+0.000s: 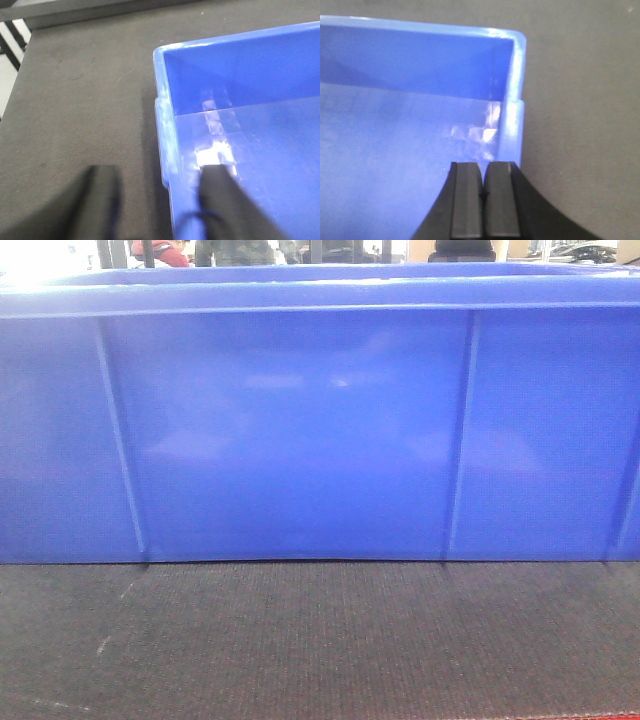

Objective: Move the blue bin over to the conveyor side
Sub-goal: 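Raise both grippers up and away from the bin rim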

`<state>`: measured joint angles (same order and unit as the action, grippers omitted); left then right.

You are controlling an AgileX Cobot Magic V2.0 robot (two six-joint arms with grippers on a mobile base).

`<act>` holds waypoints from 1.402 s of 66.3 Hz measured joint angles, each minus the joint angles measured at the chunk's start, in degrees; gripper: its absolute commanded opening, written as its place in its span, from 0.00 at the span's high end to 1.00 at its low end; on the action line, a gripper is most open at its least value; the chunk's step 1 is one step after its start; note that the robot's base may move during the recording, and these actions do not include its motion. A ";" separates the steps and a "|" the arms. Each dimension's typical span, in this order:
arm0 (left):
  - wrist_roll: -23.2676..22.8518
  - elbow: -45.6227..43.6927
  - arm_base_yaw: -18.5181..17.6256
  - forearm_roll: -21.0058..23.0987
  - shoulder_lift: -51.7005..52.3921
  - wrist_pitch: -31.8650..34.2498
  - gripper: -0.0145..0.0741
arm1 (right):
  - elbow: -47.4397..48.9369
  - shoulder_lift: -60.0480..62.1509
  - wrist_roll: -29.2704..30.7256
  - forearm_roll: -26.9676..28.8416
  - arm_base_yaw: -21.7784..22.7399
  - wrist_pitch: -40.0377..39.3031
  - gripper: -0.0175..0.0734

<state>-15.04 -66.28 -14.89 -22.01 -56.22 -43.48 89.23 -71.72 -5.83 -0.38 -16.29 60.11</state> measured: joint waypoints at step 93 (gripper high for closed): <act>-5.15 39.24 0.00 6.31 43.58 14.30 0.85 | -65.23 71.44 4.92 -0.56 0.00 -30.12 0.89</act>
<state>-20.19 -27.04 -14.89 -15.70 -12.64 -29.19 24.01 -0.28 -0.91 -0.94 -16.29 29.99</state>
